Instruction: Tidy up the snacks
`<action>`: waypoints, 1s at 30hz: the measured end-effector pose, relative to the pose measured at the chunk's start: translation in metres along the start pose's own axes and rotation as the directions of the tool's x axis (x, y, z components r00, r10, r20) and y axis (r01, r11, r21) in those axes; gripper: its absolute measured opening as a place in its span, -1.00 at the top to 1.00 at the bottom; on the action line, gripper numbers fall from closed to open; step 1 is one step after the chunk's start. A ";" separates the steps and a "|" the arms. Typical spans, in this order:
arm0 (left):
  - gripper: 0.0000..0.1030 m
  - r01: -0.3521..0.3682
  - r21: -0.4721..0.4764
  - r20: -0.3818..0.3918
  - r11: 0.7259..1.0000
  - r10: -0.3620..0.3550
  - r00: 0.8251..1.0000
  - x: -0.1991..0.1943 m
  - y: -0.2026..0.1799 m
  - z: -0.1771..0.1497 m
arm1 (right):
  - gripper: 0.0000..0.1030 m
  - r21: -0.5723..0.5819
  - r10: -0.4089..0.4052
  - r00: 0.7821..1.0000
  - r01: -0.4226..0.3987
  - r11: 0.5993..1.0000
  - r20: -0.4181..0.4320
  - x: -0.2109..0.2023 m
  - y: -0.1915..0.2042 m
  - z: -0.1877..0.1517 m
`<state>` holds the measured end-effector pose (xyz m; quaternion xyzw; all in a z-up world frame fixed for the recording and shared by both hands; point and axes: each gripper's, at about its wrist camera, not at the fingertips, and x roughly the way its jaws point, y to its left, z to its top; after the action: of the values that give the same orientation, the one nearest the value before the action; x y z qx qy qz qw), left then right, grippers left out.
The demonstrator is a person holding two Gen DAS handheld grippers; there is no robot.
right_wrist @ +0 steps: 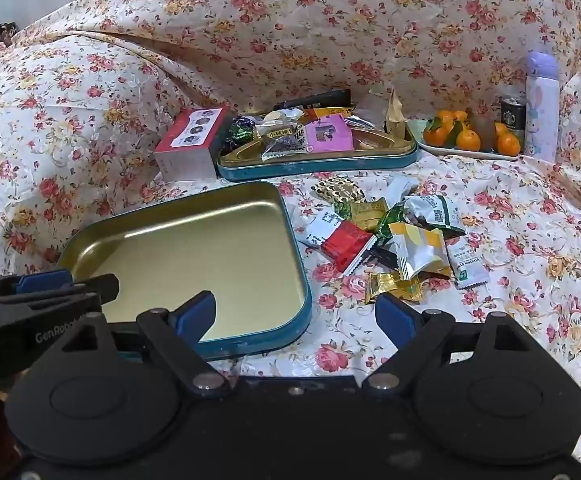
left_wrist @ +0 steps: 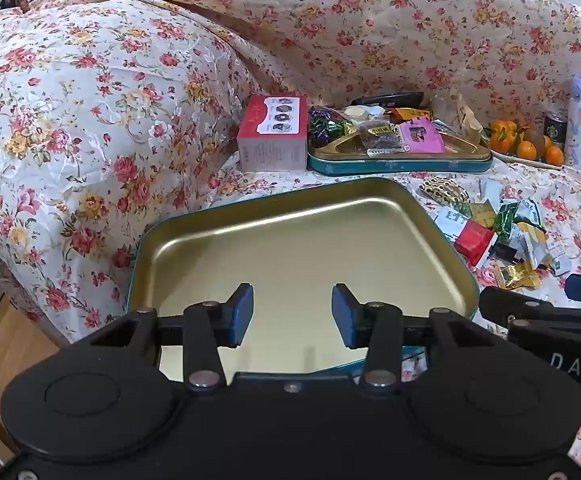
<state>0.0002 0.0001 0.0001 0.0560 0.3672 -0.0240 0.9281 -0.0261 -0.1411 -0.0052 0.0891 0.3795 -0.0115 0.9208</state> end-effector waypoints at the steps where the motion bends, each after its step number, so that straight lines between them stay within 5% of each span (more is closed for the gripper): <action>1: -0.01 0.001 0.001 0.000 1.000 -0.001 1.000 0.000 0.000 0.000 | -0.77 -0.002 0.000 1.000 0.000 1.000 0.000 0.000 0.000 0.000; 30: -0.01 0.015 0.014 -0.021 1.000 -0.015 1.000 0.003 -0.001 -0.003 | -0.77 0.001 0.000 1.000 0.000 1.000 -0.002 0.000 0.000 0.000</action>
<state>0.0001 -0.0003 -0.0037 0.0600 0.3771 -0.0329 0.9236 -0.0263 -0.1407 -0.0053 0.0895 0.3805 -0.0117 0.9204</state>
